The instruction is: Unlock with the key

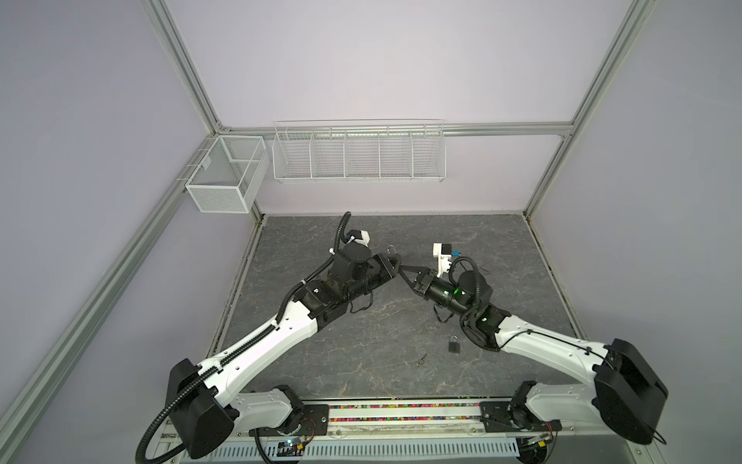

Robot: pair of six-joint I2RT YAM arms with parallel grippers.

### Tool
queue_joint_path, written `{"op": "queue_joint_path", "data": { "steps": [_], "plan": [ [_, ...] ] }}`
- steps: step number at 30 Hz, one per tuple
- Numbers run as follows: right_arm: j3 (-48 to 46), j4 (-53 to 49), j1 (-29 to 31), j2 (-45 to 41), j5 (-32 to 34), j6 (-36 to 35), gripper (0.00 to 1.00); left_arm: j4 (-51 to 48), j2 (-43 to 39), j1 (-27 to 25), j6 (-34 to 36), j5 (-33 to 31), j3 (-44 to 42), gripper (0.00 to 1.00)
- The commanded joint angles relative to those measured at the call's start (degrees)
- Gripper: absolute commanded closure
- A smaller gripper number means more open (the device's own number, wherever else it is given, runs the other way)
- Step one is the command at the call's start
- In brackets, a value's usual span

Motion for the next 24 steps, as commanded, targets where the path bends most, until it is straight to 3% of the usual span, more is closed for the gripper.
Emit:
{"op": "queue_joint_path", "data": {
  "steps": [1, 13, 19, 24],
  "plan": [
    [3.31, -5.68, 2.24, -3.02, -0.66, -6.08, 0.92, -1.57, 1.08, -1.02, 1.95, 0.24, 3.74, 1.0],
    [6.16, -24.16, 5.4, -3.62, 8.5, -18.45, 0.64, -11.55, 2.16, -1.0, 11.1, -11.94, 12.1, 1.0],
    [8.19, -34.72, 5.33, -7.71, 12.9, -25.06, 0.41, -11.61, -1.41, -0.88, 18.96, -17.65, 9.41, 1.0],
    [9.5, -45.14, 4.51, -12.44, 16.39, -29.77, 0.28, -8.7, -5.42, -0.89, 28.04, -19.17, 2.89, 1.0]
  ]
}}
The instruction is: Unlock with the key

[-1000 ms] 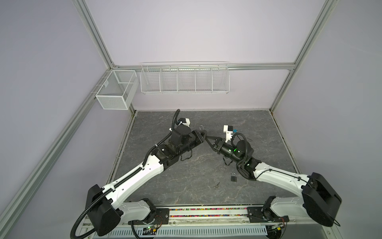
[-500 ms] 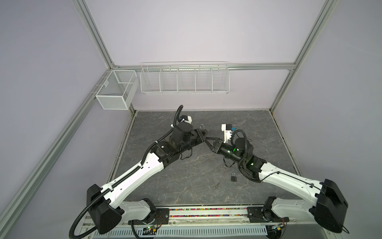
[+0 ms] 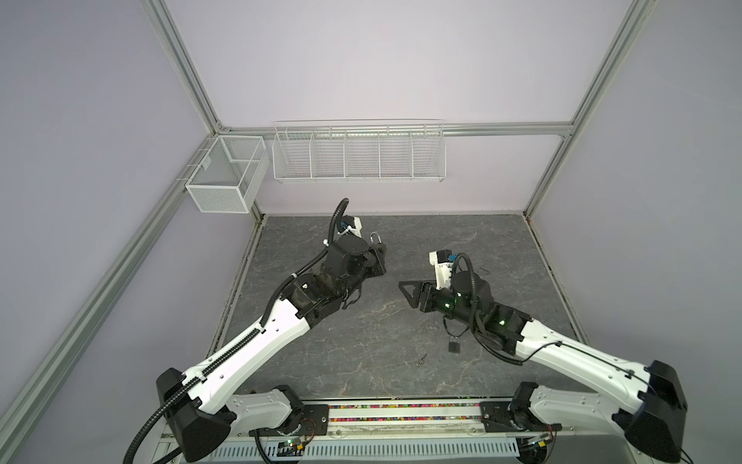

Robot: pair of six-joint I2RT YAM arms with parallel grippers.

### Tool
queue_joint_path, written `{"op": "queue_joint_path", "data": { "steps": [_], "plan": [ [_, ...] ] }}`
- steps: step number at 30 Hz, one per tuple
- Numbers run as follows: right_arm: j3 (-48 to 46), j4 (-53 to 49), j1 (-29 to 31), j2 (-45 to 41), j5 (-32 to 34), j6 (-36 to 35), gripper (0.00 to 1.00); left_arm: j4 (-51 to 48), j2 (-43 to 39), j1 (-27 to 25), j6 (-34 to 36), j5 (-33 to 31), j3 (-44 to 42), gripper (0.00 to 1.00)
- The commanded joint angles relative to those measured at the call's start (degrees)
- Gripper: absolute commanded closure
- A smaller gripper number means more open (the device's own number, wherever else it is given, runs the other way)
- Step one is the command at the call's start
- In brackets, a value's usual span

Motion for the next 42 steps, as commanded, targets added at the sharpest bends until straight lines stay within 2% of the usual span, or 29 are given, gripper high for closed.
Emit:
{"op": "queue_joint_path", "data": {
  "steps": [1, 6, 12, 17, 22, 27, 42],
  "plan": [
    [3.51, -9.81, -0.87, -3.59, 4.17, -6.14, 0.24, 3.1, -3.59, -0.09, 9.83, -2.46, -5.17, 1.0],
    [7.41, -20.35, -3.28, -6.23, 4.92, -10.31, 0.13, 14.05, -8.94, -0.16, 18.78, 0.92, -16.04, 1.0],
    [14.24, -30.43, -4.72, -5.49, 2.49, -17.98, 0.02, 29.55, -13.53, -0.13, 28.58, 8.73, -29.02, 1.0],
    [21.86, -37.56, -5.18, -1.14, -1.64, -22.86, 0.02, 43.91, -15.7, -0.17, 34.36, 16.06, -38.19, 1.0],
    [28.33, -40.6, -5.23, 5.67, -7.93, -26.85, 0.04, 46.75, -12.99, -0.41, 35.9, 17.25, -39.28, 1.0],
    [35.2, -41.41, -5.14, 13.46, -12.58, -28.39, 0.05, 55.08, -9.48, -1.27, 37.37, 15.74, -41.99, 1.0],
    [46.93, -48.69, -4.34, 25.98, -3.38, -31.47, 0.07, 54.99, -3.16, -2.94, 37.49, 12.63, -38.59, 1.0]
  ]
}}
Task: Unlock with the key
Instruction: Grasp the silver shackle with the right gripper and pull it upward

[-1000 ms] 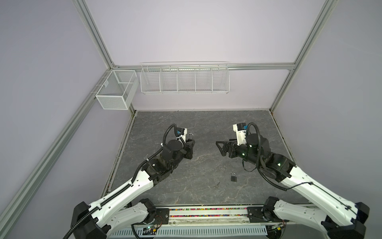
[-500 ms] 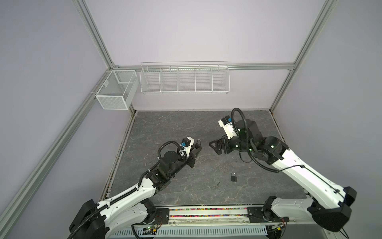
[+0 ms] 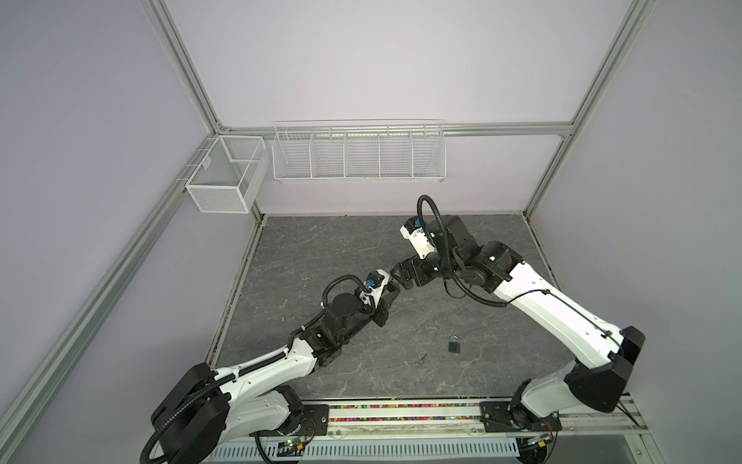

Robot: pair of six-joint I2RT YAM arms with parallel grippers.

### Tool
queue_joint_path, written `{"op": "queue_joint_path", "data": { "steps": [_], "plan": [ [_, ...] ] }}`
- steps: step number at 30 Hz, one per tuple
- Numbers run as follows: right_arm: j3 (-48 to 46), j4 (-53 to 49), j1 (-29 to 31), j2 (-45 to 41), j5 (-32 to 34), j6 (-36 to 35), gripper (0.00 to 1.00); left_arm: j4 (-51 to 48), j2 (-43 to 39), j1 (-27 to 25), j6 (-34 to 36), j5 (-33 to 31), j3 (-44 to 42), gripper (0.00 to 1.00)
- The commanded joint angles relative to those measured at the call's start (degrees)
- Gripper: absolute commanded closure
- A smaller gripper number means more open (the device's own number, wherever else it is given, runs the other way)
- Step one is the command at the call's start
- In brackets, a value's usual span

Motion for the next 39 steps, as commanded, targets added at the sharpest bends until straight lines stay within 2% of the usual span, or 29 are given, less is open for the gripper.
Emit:
{"op": "queue_joint_path", "data": {
  "steps": [1, 25, 39],
  "plan": [
    [1.78, -3.19, 0.36, 2.25, 2.74, -2.57, 0.08, 3.31, 0.09, -0.19, 0.48, -1.15, 1.77, 1.0],
    [7.15, -7.97, -0.98, 9.69, 8.59, -3.2, 0.1, 4.02, -0.17, -0.19, -0.16, -1.2, 1.16, 1.0],
    [10.39, -13.09, -3.74, 12.71, 3.07, -4.14, 0.11, 3.74, -2.11, -0.18, 0.49, -1.1, -0.54, 1.0]
  ]
}}
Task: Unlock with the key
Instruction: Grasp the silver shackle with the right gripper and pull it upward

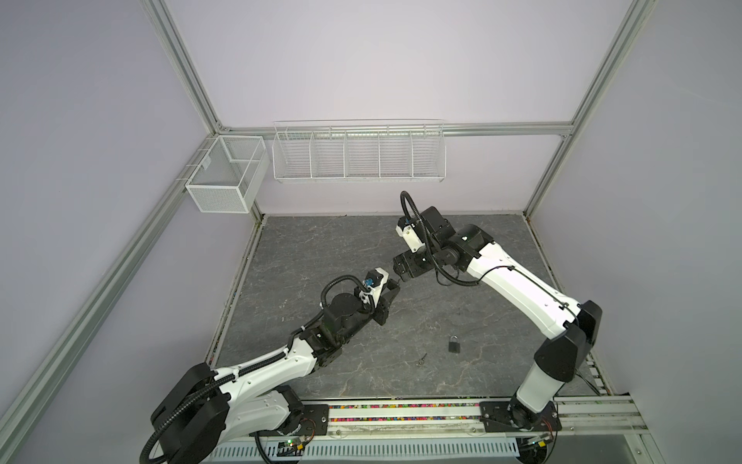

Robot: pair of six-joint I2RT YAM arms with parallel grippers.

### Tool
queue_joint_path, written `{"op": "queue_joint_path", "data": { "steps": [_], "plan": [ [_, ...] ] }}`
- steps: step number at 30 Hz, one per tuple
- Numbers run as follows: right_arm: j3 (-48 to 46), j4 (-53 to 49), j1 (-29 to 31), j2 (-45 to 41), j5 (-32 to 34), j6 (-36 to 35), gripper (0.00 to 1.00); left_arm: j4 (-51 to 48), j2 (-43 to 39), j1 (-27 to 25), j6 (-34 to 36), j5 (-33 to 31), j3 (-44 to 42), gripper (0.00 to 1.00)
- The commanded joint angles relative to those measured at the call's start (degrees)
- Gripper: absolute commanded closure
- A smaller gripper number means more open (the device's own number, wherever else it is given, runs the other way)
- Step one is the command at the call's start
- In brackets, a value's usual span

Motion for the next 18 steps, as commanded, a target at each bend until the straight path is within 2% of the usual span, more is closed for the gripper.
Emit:
{"op": "queue_joint_path", "data": {
  "steps": [1, 18],
  "plan": [
    [0.63, -3.4, -0.92, 0.54, -2.19, -1.71, 0.1, 2.16, -1.76, -0.06, 0.74, -0.55, -0.47, 1.0],
    [-6.32, -0.79, -2.57, -6.05, -5.19, -0.75, 0.11, 2.6, -0.86, -0.06, 0.27, -2.3, -0.29, 1.0]
  ]
}}
